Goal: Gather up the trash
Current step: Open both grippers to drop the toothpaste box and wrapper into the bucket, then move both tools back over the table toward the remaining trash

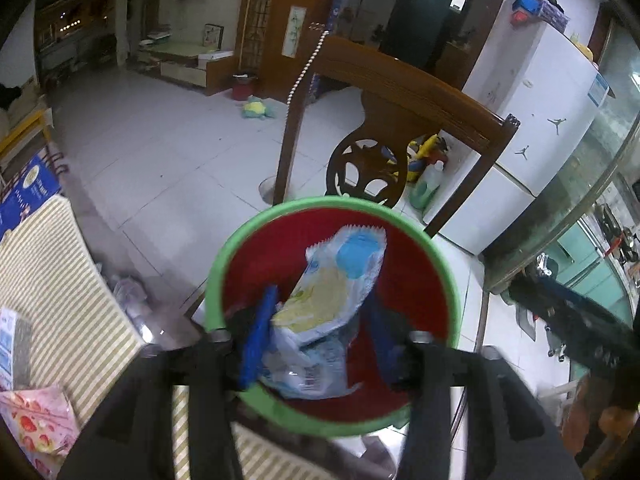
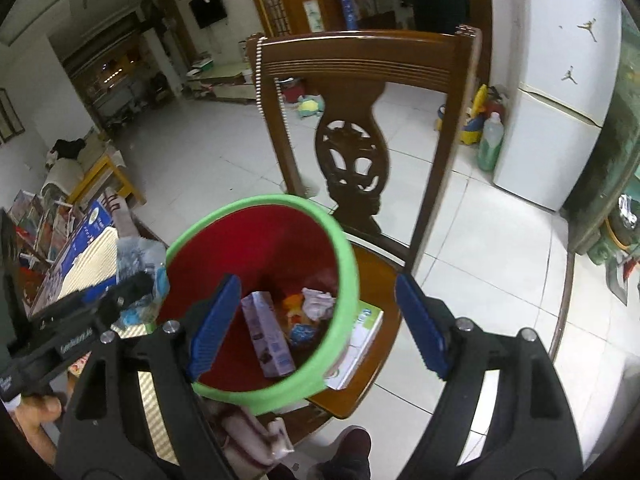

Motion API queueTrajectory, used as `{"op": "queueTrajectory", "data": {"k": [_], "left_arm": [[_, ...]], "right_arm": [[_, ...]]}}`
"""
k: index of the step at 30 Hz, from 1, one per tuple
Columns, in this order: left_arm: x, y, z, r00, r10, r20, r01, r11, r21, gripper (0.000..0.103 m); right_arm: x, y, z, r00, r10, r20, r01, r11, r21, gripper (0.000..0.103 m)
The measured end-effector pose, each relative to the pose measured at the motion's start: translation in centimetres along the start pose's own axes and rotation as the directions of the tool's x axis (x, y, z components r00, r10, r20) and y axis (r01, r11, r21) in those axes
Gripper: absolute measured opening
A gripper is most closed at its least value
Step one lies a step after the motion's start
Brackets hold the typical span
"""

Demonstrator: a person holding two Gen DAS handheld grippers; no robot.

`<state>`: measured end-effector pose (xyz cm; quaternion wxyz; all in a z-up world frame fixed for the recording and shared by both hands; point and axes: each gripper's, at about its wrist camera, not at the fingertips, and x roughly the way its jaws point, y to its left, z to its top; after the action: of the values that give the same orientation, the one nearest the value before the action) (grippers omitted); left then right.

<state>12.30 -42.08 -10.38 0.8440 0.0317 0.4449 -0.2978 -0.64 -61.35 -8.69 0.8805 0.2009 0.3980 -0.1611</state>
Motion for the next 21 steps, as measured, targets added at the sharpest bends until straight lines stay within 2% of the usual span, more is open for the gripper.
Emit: {"op": "queueTrajectory", "data": {"k": [1, 6, 11, 16, 21], "left_arm": [[-0.1, -0.3, 0.2, 1.000, -0.002, 0.012, 0.002, 1.000, 0.000, 0.065], [-1.2, -0.7, 0.3, 0.999, 0.003, 0.037, -0.003, 1.000, -0.001, 0.065], [-3.3, 0.6, -0.7, 0.998, 0.022, 0.057, -0.020, 0.999, -0.039, 0.065], [-5.9, 3.4, -2.6, 0.994, 0.084, 0.074, -0.076, 0.992, -0.105, 0.066], [-9.0, 7.8, -5.9, 0.980, 0.184, 0.073, -0.166, 0.964, -0.210, 0.066]], "right_arm": [[-0.1, -0.3, 0.0, 1.000, -0.002, 0.002, 0.002, 1.000, 0.002, 0.078], [-0.4, -0.5, -0.1, 1.000, 0.003, 0.008, -0.003, 1.000, -0.003, 0.078], [-0.4, 1.2, -0.2, 0.999, 0.035, 0.014, -0.035, 0.999, -0.040, 0.080], [-0.3, 4.3, -0.4, 0.997, 0.083, 0.005, -0.082, 0.991, -0.108, 0.081], [0.3, 8.5, -1.3, 0.991, 0.133, -0.032, -0.137, 0.972, -0.193, 0.081]]}}
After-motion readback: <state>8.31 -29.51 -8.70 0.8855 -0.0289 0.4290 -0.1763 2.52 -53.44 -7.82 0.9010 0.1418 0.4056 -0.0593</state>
